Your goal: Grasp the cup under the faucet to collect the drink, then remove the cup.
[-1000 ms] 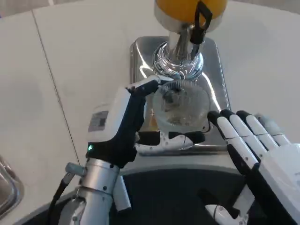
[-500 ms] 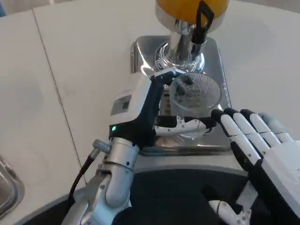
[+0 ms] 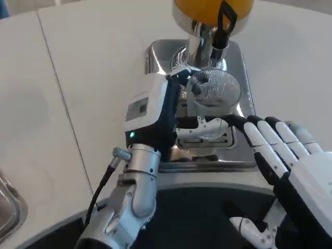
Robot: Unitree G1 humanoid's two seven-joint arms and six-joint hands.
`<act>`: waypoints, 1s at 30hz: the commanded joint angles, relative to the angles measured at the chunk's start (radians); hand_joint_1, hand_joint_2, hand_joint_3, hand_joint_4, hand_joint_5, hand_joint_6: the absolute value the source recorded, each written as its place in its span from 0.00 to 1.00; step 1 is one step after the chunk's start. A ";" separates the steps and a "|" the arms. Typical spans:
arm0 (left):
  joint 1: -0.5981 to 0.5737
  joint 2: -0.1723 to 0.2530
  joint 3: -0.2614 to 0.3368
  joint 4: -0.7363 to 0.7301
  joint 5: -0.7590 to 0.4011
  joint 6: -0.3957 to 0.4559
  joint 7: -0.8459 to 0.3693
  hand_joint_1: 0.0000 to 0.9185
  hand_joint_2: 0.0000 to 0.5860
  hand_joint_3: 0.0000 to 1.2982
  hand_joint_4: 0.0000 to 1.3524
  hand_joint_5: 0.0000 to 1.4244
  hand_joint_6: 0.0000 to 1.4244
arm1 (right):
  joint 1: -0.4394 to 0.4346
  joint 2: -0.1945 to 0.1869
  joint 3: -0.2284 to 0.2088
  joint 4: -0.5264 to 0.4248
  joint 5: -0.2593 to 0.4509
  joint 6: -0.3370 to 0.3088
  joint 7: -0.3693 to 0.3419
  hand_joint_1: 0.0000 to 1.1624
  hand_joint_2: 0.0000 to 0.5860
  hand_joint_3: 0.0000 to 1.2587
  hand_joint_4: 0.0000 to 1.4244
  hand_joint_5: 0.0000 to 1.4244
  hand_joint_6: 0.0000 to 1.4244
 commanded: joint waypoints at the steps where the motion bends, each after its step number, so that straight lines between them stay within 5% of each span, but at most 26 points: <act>1: -0.015 -0.007 -0.018 0.037 0.006 0.019 0.045 0.67 0.00 0.87 0.81 0.99 1.00 | 0.008 -0.003 -0.006 -0.005 -0.007 0.009 0.006 0.21 0.72 0.00 0.00 0.00 0.00; 8: -0.014 -0.005 -0.041 0.050 0.013 0.037 0.093 0.67 0.00 0.85 0.78 0.98 1.00 | 0.005 -0.001 -0.007 -0.018 -0.009 0.028 0.019 0.21 0.73 0.00 0.00 0.00 0.00; 11: -0.006 -0.003 -0.045 0.056 0.011 0.040 0.108 0.64 0.00 0.72 0.77 0.90 1.00 | 0.009 0.000 -0.006 -0.024 -0.009 0.032 0.019 0.21 0.74 0.00 0.00 0.00 0.00; 14: 0.001 0.005 -0.054 0.056 0.012 0.034 0.115 0.54 0.00 0.51 0.59 0.79 0.97 | 0.013 0.002 -0.003 -0.027 -0.011 0.032 0.018 0.21 0.74 0.00 0.00 0.00 0.00; 19: 0.007 0.025 -0.073 0.050 0.006 0.024 0.083 0.34 0.05 0.23 0.27 0.58 0.76 | 0.012 0.006 0.004 -0.025 -0.014 0.034 0.018 0.21 0.74 0.00 0.00 0.00 0.00; 30: 0.030 0.048 -0.071 0.006 -0.008 0.007 0.063 0.19 0.00 0.12 0.14 0.46 0.57 | 0.017 0.006 -0.003 -0.030 -0.003 0.033 0.012 0.21 0.74 0.00 0.00 0.00 0.00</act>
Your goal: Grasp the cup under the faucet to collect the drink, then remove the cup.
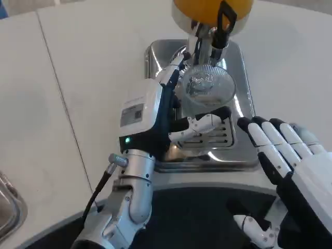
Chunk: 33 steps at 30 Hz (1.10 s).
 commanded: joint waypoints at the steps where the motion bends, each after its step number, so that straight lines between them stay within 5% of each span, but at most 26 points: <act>1: 0.035 0.022 -0.004 -0.054 -0.008 -0.026 -0.031 0.17 0.00 0.11 0.12 0.43 0.53 | 0.012 0.004 -0.008 -0.025 0.008 0.006 0.002 0.21 0.74 0.00 0.00 0.00 0.00; 9: 0.240 0.172 0.105 -0.427 -0.069 -0.030 -0.178 0.12 0.00 0.03 0.02 0.28 0.29 | 0.055 0.033 -0.011 -0.044 0.039 0.017 -0.005 0.21 0.74 0.00 0.00 0.00 0.00; 15: 0.448 0.290 0.187 -0.761 -0.015 0.031 -0.299 0.12 0.00 0.00 0.00 0.16 0.19 | 0.053 0.051 -0.015 -0.052 0.072 0.033 -0.008 0.21 0.73 0.00 0.00 0.00 0.00; 19: 0.579 0.391 0.211 -0.947 0.067 0.089 -0.464 0.01 0.00 0.00 0.00 0.01 0.05 | 0.067 0.096 -0.008 -0.045 0.129 0.064 -0.028 0.21 0.73 0.00 0.00 0.00 0.00; 28: 0.804 0.430 0.258 -1.115 0.166 0.098 -0.527 0.00 0.00 0.00 0.00 0.00 0.01 | 0.021 0.128 -0.019 -0.039 0.236 0.131 -0.020 0.22 0.74 0.00 0.00 0.00 0.00; 33: 0.895 0.416 0.260 -1.145 0.182 0.084 -0.515 0.00 0.00 0.00 0.00 0.00 0.01 | -0.101 0.073 -0.081 -0.024 0.333 0.205 0.010 0.22 0.74 0.00 0.00 0.00 0.00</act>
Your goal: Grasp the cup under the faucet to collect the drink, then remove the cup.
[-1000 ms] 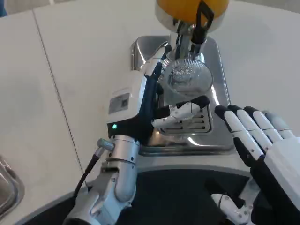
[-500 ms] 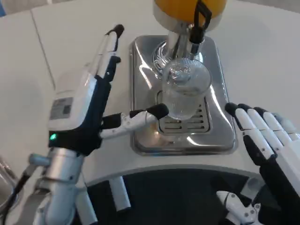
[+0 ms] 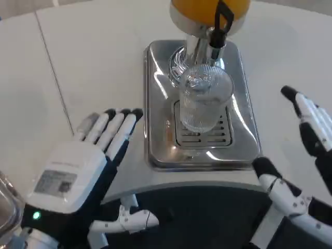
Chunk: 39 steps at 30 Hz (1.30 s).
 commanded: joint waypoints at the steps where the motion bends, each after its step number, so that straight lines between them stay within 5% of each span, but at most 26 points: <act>1: 0.059 -0.013 0.003 -0.029 0.020 -0.018 0.002 0.00 0.00 0.00 0.00 0.00 0.01 | -0.102 -0.064 -0.074 0.018 0.083 0.059 0.031 0.22 0.74 0.00 0.00 0.00 0.00; 8: 0.090 -0.024 0.003 -0.027 0.022 -0.027 0.004 0.00 0.00 0.00 0.00 0.00 0.01 | -0.228 -0.157 -0.151 0.056 0.187 0.126 0.048 0.22 0.71 0.00 0.00 0.00 0.00; 21: 0.089 -0.045 0.005 -0.024 0.039 -0.017 -0.005 0.00 0.00 0.00 0.00 0.00 0.03 | -0.451 -0.221 -0.103 0.193 0.245 0.149 0.013 0.23 0.71 0.00 0.00 0.00 0.00; 32: 0.095 -0.055 0.021 -0.020 0.042 -0.004 -0.008 0.00 0.00 0.00 0.00 0.00 0.03 | -0.552 -0.221 -0.048 0.325 0.270 0.118 -0.058 0.25 0.73 0.00 0.00 0.00 0.00; 39: 0.090 -0.068 0.015 -0.014 0.047 -0.004 -0.011 0.00 0.00 0.00 0.00 0.00 0.03 | -0.634 -0.178 -0.005 0.403 0.341 0.141 -0.098 0.28 0.72 0.00 0.00 0.00 0.00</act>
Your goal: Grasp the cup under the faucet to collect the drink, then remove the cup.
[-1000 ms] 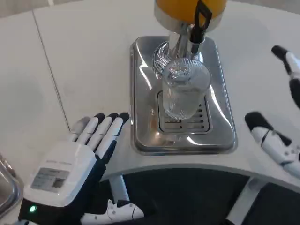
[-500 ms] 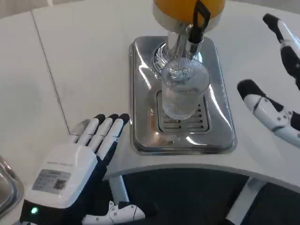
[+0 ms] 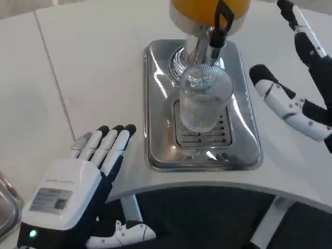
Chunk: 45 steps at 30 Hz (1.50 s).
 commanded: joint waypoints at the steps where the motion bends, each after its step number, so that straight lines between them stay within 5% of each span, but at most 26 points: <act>1: 0.003 -0.012 -0.009 0.006 0.013 0.002 -0.011 0.00 0.00 0.00 0.00 0.00 0.03 | -0.055 0.028 0.030 0.039 0.033 0.012 -0.033 0.28 0.72 0.00 0.00 0.00 0.00; 18: 0.018 -0.014 0.020 -0.001 0.010 0.000 -0.001 0.00 0.00 0.00 0.00 0.00 0.03 | -0.178 0.081 0.120 0.114 0.057 0.065 -0.068 0.28 0.72 0.00 0.00 0.00 0.00; 37: 0.030 -0.029 0.024 -0.007 0.023 -0.001 0.030 0.00 0.00 0.00 0.00 0.00 0.03 | -0.181 0.149 0.170 0.136 0.113 0.135 -0.083 0.27 0.73 0.00 0.00 0.00 0.00; 45: 0.028 -0.029 0.027 -0.002 0.019 -0.001 0.027 0.00 0.00 0.00 0.00 0.00 0.03 | -0.166 0.137 0.184 0.122 0.115 0.146 -0.065 0.27 0.72 0.00 0.00 0.00 0.00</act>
